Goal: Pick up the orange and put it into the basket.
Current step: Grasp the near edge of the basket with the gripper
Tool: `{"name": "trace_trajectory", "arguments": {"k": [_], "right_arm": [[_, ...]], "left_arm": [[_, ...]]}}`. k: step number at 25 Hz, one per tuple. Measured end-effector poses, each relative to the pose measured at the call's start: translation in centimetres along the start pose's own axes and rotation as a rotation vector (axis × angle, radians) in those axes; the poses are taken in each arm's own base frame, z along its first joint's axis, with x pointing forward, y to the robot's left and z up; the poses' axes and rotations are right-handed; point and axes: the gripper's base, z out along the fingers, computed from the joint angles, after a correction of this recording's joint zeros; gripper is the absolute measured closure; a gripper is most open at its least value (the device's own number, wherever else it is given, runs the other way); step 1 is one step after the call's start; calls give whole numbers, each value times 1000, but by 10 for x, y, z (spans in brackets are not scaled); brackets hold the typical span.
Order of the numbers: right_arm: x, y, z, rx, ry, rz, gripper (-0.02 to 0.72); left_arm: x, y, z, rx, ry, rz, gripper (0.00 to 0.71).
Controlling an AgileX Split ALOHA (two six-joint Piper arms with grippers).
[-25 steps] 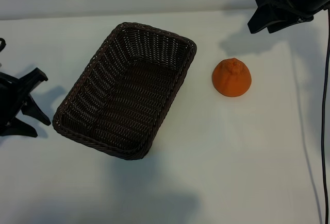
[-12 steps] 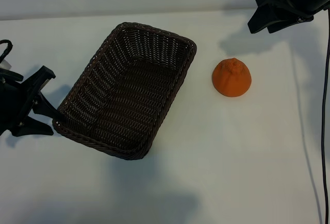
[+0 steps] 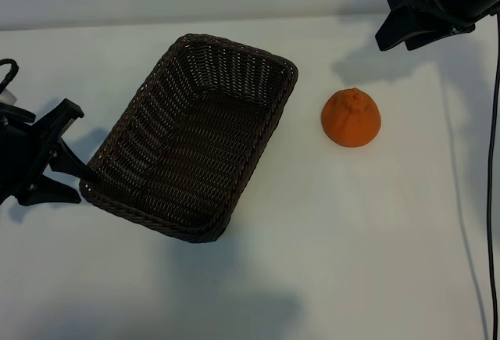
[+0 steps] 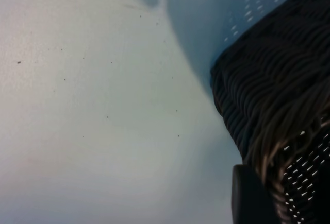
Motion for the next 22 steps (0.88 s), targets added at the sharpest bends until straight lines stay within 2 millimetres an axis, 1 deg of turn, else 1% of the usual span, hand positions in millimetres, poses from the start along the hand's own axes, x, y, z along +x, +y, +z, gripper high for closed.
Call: {"name": "trace_trajectory", "arguments": {"k": [5,11,18,22], "right_arm": [[0,0,0,0,0,0,259],[1,0,0,-2,6,0,259],[1,0,0,-2,7,0,259],[1,0,0,-2,7,0,259]], "left_arm": [[0,-1,1,0,-2,6,353],[4,-6,10,-19,28,21,353],[5,-7,11,-22,37,16,353],[8,-5,11,-42,71,16,353]]}}
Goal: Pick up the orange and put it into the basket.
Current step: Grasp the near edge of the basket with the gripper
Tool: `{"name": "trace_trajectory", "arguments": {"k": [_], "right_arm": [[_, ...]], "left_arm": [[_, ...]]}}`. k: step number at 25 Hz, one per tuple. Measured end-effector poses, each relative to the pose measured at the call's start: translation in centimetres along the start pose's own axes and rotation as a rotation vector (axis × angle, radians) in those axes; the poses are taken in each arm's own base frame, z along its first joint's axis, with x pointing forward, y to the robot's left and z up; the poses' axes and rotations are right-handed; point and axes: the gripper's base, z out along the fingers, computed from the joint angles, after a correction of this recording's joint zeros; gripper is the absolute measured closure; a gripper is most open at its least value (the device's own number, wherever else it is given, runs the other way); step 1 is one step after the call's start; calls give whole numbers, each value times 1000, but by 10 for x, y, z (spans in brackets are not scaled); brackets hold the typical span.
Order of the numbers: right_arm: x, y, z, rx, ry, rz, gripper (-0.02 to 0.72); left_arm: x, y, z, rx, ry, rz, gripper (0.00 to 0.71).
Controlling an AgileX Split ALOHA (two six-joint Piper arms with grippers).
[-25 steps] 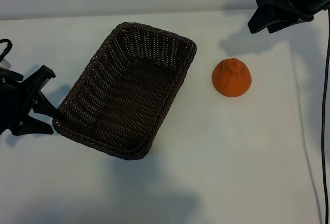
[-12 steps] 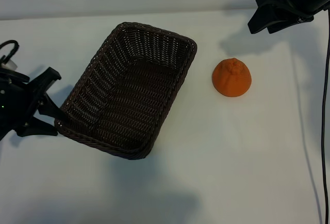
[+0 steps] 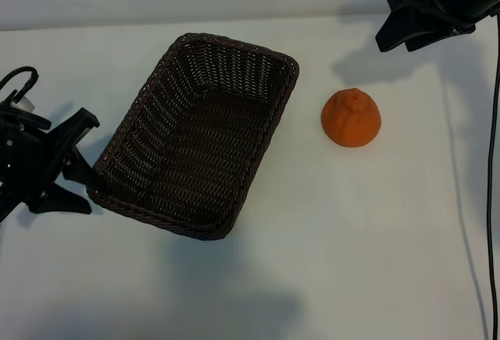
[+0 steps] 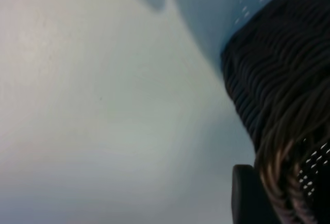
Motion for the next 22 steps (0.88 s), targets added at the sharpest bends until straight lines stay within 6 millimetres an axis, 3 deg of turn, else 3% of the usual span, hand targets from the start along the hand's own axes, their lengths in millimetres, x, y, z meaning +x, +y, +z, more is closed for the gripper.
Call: {"name": "trace_trajectory", "arguments": {"k": [22], "right_arm": [[0,0,0,0,-1,0,259]], "left_arm": [[-7,0,0,-5,-72,-4,353]]}}
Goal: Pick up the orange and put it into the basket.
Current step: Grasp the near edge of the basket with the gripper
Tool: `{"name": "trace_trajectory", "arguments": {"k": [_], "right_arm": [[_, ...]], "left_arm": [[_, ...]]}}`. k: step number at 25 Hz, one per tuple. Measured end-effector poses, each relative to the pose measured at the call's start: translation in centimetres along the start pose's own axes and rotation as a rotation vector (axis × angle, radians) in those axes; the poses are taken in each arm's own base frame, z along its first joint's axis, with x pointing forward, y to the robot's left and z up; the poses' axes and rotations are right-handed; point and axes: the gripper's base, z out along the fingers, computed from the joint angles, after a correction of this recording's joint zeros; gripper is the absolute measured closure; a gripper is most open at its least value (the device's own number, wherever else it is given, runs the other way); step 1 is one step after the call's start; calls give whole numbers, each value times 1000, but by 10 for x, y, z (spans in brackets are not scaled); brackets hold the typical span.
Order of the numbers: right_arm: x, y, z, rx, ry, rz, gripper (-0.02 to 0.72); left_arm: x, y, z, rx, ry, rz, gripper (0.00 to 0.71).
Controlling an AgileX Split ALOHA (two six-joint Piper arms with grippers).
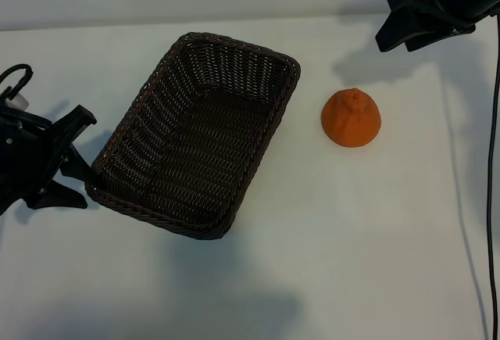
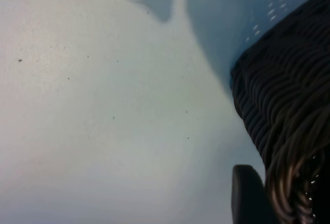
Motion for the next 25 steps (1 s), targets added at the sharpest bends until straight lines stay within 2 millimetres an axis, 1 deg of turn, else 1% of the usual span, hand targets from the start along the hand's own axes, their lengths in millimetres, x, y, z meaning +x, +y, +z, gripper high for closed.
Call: {"name": "trace_trajectory", "arguments": {"k": [11,13,15,21,25], "right_arm": [[0,0,0,-1,3,0,259],[0,0,0,-1,3,0,259],[0,0,0,-1,3,0,259],[0,0,0,-1,3,0,259],[0,0,0,-1,3,0,259]], "left_arm": [[0,-1,2,15,14,75,353],[1,-1,2,14,17,94,341],[1,-1,2,14,20,103,314],[1,-1,2,13,23,106,201],[2,-1,2,12,32,108,167]]}}
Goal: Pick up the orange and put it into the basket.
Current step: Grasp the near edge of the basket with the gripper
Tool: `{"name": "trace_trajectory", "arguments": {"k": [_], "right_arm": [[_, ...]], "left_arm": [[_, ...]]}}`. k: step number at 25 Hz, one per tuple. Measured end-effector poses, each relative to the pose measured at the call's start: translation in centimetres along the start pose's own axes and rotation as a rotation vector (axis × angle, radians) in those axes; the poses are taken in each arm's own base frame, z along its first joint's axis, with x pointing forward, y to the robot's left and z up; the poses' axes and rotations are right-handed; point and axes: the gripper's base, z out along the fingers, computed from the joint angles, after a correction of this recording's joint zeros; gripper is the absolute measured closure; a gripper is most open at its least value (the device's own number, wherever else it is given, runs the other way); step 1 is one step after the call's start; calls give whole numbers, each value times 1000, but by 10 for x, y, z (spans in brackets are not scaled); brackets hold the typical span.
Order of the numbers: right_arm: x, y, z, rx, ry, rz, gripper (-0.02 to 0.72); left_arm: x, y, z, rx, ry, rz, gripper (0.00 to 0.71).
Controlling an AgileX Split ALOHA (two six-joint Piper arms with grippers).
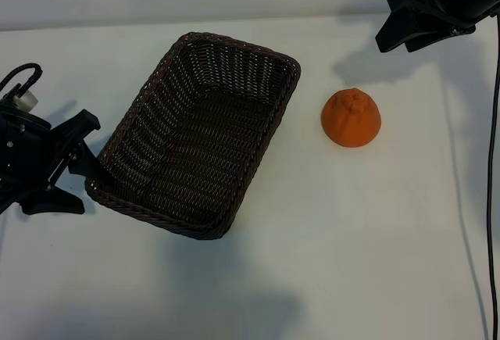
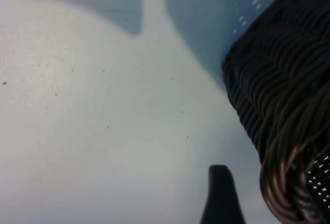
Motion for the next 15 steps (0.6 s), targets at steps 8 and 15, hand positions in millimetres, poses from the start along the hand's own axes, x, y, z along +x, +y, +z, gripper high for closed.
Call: {"name": "trace_trajectory", "arguments": {"k": [8,15], "right_arm": [[0,0,0,-1,3,0,259],[0,0,0,-1,3,0,259]], "left_arm": [[-1,1,3,-4,11,-7,163],[-5,-7,24,-12,27,-1,162]]}}
